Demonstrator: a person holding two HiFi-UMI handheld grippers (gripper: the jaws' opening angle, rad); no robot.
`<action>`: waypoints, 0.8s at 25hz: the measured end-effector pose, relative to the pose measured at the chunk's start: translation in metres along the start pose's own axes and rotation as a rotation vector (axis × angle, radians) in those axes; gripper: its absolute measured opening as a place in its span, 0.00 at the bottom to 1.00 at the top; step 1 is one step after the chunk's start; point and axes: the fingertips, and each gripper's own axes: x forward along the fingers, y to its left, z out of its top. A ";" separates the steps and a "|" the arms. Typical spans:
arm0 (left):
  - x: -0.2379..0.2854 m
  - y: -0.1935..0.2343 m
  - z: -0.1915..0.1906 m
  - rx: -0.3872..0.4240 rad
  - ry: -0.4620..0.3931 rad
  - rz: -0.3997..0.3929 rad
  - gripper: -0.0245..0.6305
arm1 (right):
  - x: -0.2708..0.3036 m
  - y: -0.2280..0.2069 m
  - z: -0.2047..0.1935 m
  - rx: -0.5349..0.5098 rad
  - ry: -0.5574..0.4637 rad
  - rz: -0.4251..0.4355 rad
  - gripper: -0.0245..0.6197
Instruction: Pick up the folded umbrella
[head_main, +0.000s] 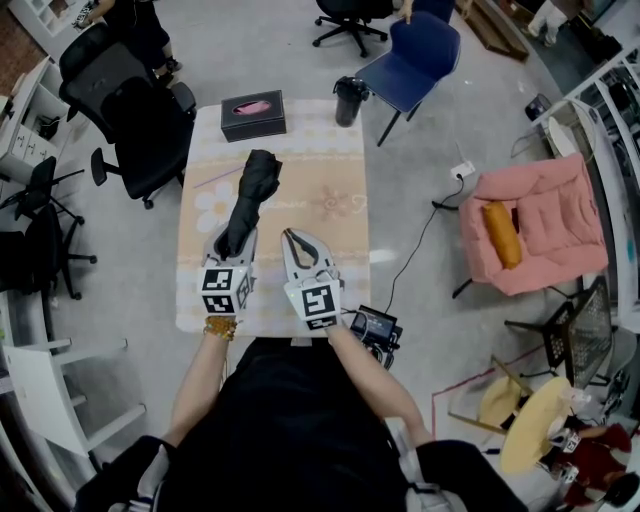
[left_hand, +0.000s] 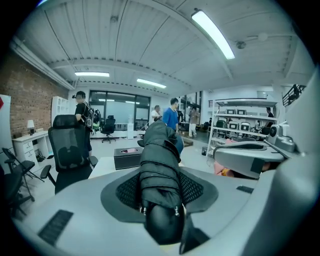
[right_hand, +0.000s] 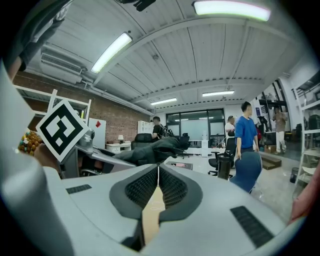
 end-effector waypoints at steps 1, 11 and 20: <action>-0.001 -0.001 0.003 -0.004 -0.007 0.001 0.31 | 0.000 0.000 0.001 0.001 -0.001 0.000 0.06; -0.019 -0.005 0.048 -0.014 -0.092 -0.010 0.31 | 0.006 0.008 0.019 -0.002 -0.029 0.016 0.06; -0.037 -0.008 0.076 0.003 -0.162 -0.008 0.31 | 0.009 0.016 0.037 0.001 -0.066 0.033 0.06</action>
